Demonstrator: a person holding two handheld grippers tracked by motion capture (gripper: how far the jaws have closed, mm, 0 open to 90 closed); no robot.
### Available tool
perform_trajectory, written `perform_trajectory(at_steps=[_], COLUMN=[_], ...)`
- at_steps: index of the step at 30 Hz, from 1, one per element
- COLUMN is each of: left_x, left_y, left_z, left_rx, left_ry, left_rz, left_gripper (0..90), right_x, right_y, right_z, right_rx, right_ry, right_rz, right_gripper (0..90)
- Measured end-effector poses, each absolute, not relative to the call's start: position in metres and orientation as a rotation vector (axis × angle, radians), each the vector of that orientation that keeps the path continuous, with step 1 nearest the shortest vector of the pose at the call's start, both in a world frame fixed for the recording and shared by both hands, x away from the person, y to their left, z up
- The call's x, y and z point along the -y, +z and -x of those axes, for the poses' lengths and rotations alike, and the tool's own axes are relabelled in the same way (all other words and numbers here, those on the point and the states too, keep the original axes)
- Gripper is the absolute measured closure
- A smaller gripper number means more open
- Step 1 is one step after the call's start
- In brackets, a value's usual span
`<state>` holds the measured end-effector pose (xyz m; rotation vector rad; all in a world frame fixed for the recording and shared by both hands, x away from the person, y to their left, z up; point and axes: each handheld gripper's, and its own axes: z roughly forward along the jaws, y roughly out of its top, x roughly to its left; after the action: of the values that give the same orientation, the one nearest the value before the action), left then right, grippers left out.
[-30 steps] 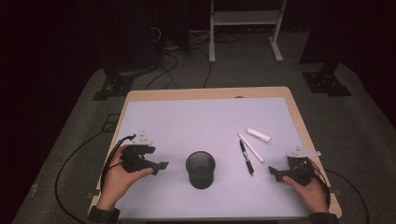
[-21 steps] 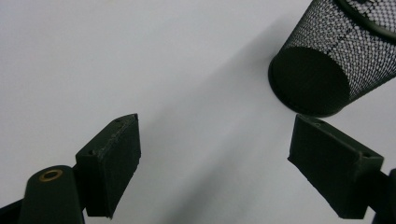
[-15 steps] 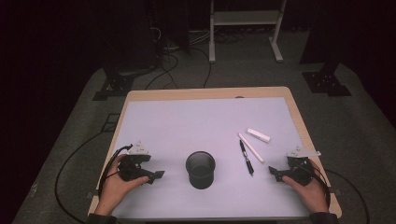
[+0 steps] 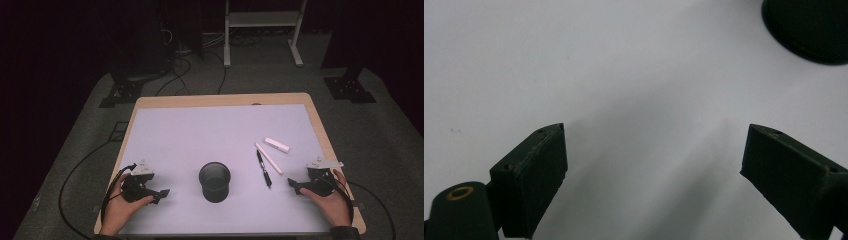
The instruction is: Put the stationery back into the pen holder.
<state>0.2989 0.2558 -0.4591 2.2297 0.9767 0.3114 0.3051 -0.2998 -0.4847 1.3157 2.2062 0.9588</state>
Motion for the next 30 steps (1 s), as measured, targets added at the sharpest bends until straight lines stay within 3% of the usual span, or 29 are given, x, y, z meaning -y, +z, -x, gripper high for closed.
perform_trajectory(at_steps=[21,30], left_x=[-0.262,-0.262], left_y=[-0.478,-0.478], left_z=[-0.292,-0.292], left_rx=[-0.899,-0.899], left_ry=[0.402,0.402], left_rz=[-2.198,-2.198], left_gripper=[7.8,7.7], right_x=[0.300,0.304], right_y=[-0.484,-0.476], right_z=[-0.305,-0.302], right_rx=[-2.205,-2.205], right_ry=[0.962,0.948], right_rz=[-1.323,-1.352], right_gripper=[8.9,22.2])
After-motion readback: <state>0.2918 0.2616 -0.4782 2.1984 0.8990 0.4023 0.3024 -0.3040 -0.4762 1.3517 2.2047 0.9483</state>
